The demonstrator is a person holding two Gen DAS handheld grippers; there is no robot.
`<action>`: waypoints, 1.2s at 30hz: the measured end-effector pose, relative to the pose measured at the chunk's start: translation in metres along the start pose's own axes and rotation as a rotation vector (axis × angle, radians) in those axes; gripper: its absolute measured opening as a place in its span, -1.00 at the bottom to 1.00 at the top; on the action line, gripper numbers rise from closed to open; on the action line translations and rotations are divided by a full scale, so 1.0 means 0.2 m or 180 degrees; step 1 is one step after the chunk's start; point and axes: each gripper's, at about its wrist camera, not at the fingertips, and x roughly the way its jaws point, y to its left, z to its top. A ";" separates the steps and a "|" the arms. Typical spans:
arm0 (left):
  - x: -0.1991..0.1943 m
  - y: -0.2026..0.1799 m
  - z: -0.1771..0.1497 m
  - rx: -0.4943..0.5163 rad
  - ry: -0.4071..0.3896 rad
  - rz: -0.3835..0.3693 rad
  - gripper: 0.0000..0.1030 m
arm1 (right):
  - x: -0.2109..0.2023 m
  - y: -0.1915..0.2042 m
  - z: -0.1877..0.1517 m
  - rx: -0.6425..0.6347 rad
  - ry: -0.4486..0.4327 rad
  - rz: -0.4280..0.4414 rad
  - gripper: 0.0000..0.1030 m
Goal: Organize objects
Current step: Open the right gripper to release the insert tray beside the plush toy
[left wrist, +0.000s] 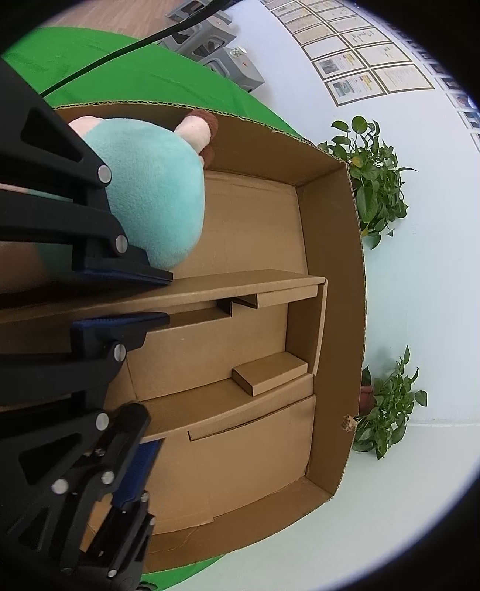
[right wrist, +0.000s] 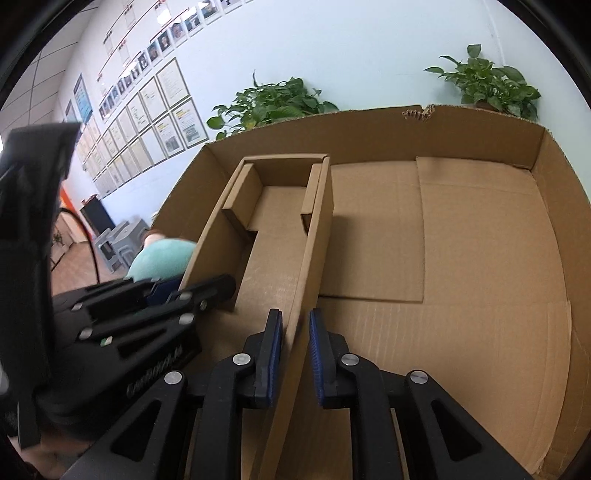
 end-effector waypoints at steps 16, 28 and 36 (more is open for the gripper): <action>-0.37 0.23 -0.08 -0.0271 -0.0356 -0.0148 -0.14 | 0.09 0.08 -0.05 -0.0042 0.0161 -0.0383 -0.86; -0.51 0.33 -0.19 -0.0365 -0.0536 -0.0087 -0.13 | 0.09 0.23 -0.04 -0.0137 0.0233 -0.0508 -0.81; -0.51 0.26 -0.27 -0.0189 -0.0599 0.0052 0.27 | -0.06 0.21 -0.04 -0.0279 -0.0127 -0.0529 0.31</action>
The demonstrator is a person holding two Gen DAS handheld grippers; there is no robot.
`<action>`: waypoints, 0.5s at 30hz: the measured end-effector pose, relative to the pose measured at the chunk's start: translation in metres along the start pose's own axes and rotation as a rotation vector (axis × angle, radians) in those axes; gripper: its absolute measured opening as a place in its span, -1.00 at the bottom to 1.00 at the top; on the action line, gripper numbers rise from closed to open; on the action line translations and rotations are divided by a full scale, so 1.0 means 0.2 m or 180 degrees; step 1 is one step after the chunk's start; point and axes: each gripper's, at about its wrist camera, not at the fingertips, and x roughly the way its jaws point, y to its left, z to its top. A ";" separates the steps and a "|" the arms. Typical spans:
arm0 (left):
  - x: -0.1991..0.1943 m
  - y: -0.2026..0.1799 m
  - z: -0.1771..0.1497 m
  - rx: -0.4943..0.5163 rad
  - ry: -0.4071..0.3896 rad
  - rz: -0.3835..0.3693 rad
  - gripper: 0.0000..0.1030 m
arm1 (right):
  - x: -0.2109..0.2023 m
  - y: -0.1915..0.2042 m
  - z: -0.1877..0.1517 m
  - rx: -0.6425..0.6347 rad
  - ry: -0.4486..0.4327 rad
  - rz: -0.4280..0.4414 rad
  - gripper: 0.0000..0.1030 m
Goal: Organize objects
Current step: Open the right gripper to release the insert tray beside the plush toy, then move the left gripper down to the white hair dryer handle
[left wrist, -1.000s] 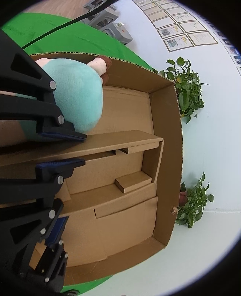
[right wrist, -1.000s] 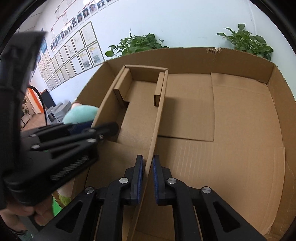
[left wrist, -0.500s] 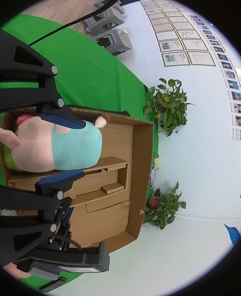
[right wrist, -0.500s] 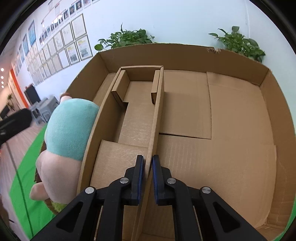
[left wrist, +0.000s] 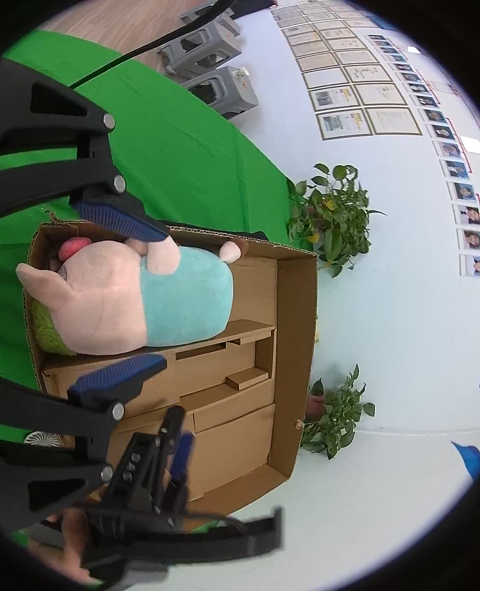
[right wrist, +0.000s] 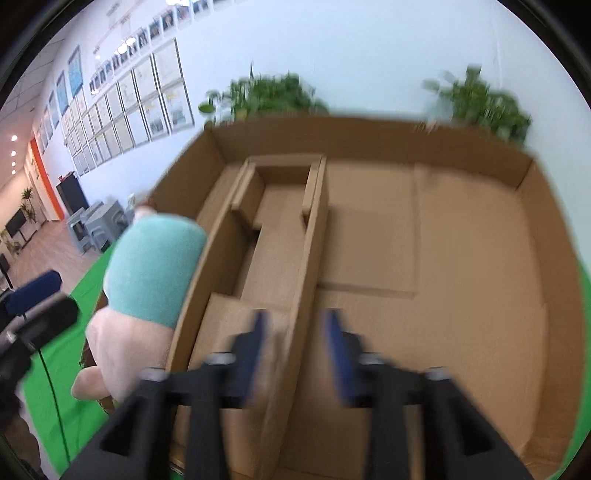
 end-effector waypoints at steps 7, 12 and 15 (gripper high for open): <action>-0.11 -0.08 -0.04 0.0123 -0.0332 0.0159 0.57 | -0.39 0.01 -0.15 -0.0228 -0.0408 -0.0133 0.99; -0.18 -0.15 -0.08 0.0083 -0.0381 0.0051 0.57 | -0.60 -0.03 -0.33 -0.0112 -0.0492 -0.0325 0.99; -0.21 -0.19 -0.12 0.0050 -0.0381 0.0045 0.57 | -0.74 -0.07 -0.44 -0.0004 -0.0471 -0.0323 0.94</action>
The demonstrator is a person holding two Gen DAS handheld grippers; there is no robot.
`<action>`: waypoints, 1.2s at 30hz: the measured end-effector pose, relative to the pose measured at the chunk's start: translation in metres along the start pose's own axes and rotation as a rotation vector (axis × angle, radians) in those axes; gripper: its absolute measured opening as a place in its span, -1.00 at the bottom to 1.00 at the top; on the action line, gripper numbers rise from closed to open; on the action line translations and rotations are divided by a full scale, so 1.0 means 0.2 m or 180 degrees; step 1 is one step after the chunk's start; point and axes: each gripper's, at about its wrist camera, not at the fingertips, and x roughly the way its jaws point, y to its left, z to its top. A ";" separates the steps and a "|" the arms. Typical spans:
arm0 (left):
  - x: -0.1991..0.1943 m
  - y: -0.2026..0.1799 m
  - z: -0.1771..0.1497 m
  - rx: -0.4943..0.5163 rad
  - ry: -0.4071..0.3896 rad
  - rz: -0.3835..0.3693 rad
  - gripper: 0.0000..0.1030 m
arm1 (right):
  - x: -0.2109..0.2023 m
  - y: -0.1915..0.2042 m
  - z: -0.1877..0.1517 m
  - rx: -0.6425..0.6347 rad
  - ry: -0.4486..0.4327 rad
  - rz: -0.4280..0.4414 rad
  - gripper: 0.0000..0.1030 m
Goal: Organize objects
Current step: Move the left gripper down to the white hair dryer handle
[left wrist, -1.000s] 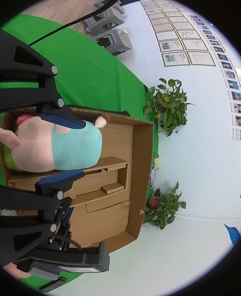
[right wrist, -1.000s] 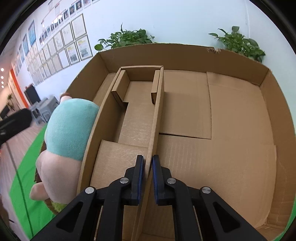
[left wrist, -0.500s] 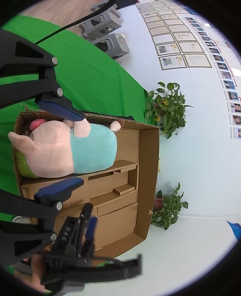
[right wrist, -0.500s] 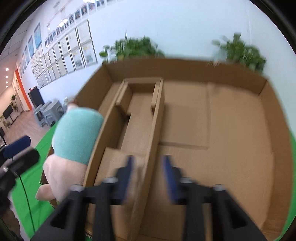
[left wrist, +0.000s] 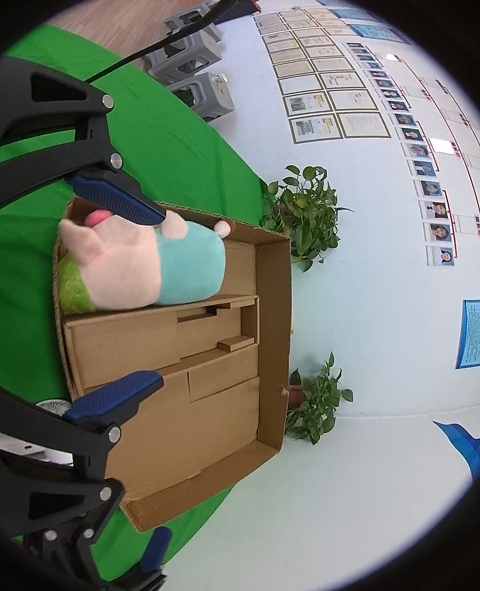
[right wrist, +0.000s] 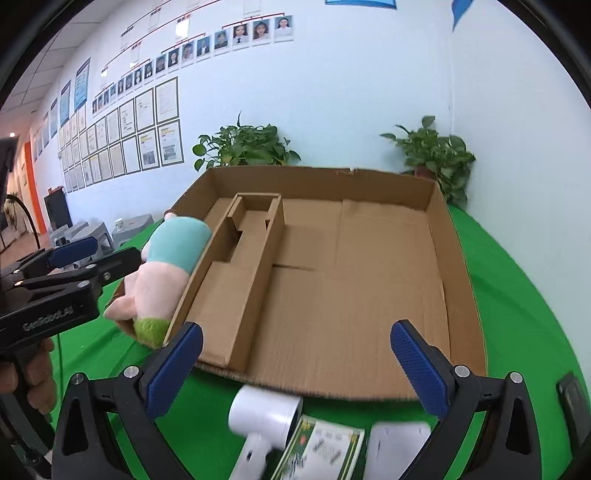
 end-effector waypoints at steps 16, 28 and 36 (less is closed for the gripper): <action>-0.17 -0.10 -0.14 -0.0147 0.0014 -0.0163 -0.81 | -0.33 -0.16 -0.30 0.0373 0.0076 -0.0124 0.10; -0.16 -0.09 -0.25 -0.0239 0.0388 -0.0616 0.92 | -0.41 -0.23 -0.43 0.0366 0.0073 0.0245 0.99; -0.06 -0.15 -0.31 -0.0374 0.0864 -0.1254 0.92 | -0.45 0.02 -0.60 -0.0141 0.0295 0.1149 0.90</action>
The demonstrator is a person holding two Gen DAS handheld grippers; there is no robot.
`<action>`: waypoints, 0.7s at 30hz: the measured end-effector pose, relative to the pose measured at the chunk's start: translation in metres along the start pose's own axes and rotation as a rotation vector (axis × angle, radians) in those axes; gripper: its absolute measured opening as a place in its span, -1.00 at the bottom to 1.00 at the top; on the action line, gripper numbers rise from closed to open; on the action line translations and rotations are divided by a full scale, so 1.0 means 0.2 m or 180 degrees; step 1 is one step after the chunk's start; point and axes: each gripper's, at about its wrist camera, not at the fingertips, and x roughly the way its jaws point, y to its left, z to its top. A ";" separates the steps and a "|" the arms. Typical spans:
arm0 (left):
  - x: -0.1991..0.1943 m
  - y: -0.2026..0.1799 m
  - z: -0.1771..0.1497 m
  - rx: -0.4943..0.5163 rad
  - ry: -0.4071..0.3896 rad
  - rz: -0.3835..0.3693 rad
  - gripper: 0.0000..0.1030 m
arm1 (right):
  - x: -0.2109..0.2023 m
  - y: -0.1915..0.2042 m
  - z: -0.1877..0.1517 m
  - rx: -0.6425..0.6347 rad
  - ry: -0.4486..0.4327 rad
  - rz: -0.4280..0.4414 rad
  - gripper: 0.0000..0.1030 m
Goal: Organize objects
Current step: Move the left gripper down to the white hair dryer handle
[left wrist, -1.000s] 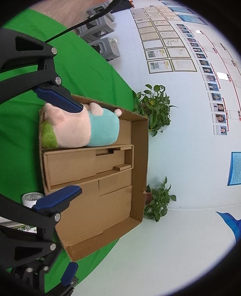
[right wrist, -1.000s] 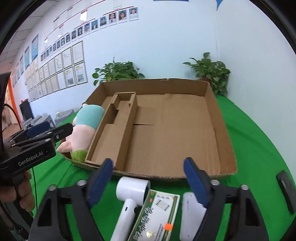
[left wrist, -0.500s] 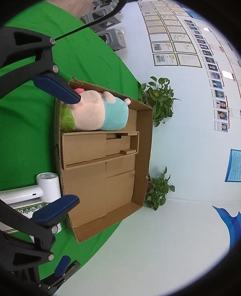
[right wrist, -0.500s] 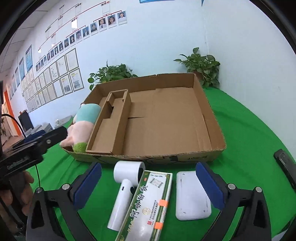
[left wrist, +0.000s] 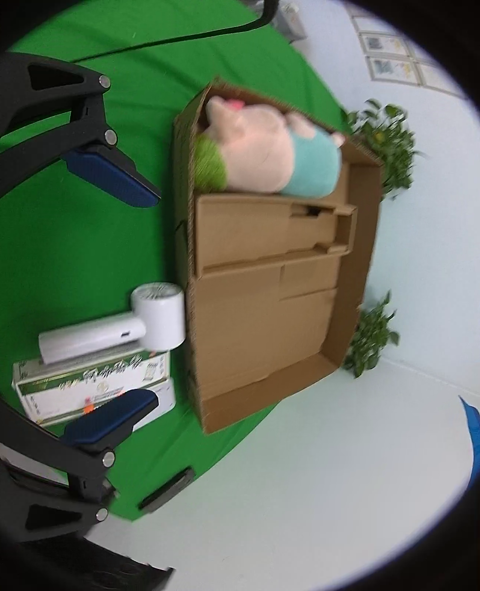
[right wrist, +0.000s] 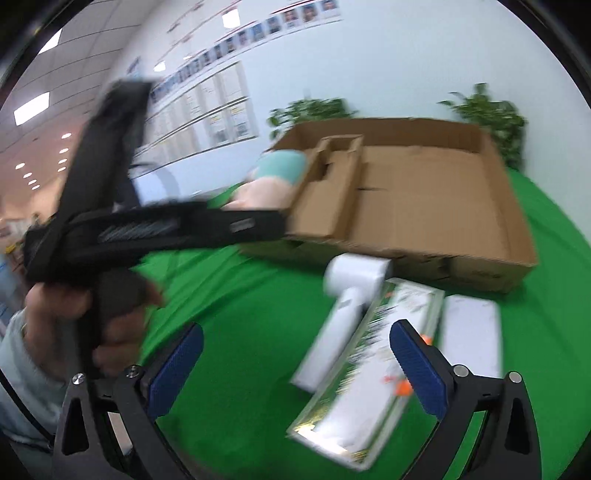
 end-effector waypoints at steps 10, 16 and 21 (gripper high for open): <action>0.22 0.04 -0.06 -0.0130 0.0674 -0.0552 0.90 | 0.19 0.11 -0.19 -0.0121 0.0498 0.0220 0.54; 0.28 0.03 -0.09 -0.0201 0.0771 -0.0817 0.89 | 0.18 0.03 -0.23 -0.0245 0.0588 -0.0339 0.56; 0.36 0.01 -0.09 -0.0286 0.0853 -0.0965 0.80 | 0.15 -0.07 -0.21 -0.0009 0.0574 -0.0384 0.73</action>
